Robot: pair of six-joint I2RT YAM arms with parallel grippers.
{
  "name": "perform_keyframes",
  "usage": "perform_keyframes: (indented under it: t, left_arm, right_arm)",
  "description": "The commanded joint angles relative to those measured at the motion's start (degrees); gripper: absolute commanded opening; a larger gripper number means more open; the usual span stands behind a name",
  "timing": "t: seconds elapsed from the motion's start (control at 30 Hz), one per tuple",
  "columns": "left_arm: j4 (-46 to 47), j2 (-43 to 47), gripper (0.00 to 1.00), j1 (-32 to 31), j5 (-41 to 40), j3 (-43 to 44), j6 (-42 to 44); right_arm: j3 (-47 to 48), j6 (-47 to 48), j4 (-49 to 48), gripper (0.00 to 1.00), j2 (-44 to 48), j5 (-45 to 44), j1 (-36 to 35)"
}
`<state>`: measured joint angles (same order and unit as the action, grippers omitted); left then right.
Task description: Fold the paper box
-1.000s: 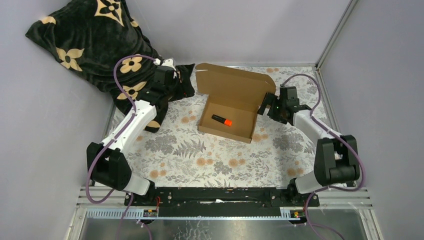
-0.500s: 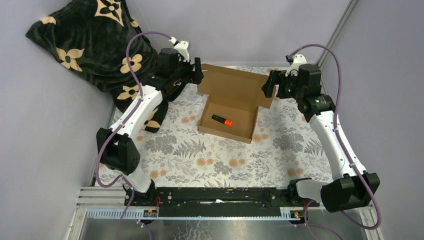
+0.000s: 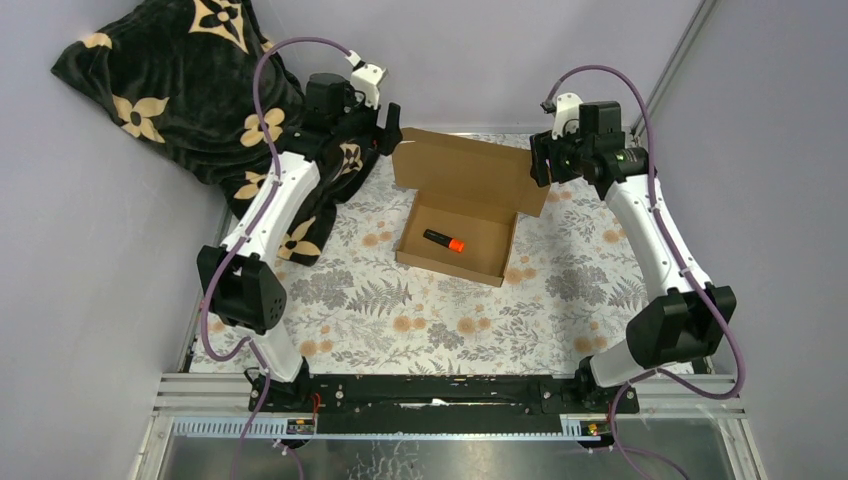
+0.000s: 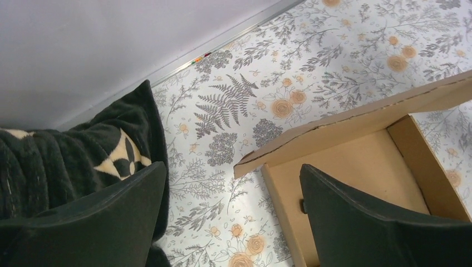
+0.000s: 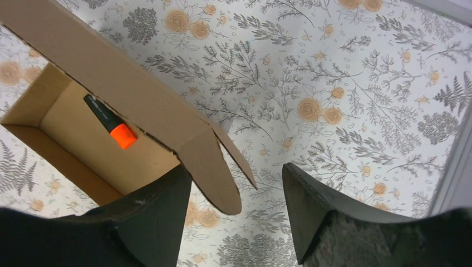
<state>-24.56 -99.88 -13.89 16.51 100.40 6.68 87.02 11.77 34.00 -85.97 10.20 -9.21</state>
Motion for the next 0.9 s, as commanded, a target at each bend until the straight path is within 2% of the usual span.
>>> perform_keyframes:
  t: [0.0, 0.17, 0.33, 0.63, 0.87]
  left_arm:
    - [-1.31, 0.03, 0.96, 2.52, 6.76, 1.78, 4.08]
    - [-0.90, 0.38, 0.92, 3.03, 8.59, -0.13, 5.45]
    - [-0.74, -0.71, 0.83, 3.33, 11.79, -0.22, 5.59]
    - [-0.23, -3.05, 0.82, 3.26, 14.55, 0.43, 5.46]
    - [1.92, -4.66, 0.79, 2.67, 12.44, -0.97, 6.11]
  right_arm:
    - [5.12, 5.63, 2.18, 0.65, -1.86, -0.75, -0.28]
    - [6.20, 6.22, 2.42, 0.58, -3.88, 0.69, -0.28]
    - [6.78, 6.50, 2.98, 0.53, -5.51, 2.19, -0.29]
    - [6.66, 6.35, 2.65, 0.52, -6.08, 3.32, -0.28]
    - [7.27, 6.09, 2.75, 0.50, -6.79, 3.65, -0.28]
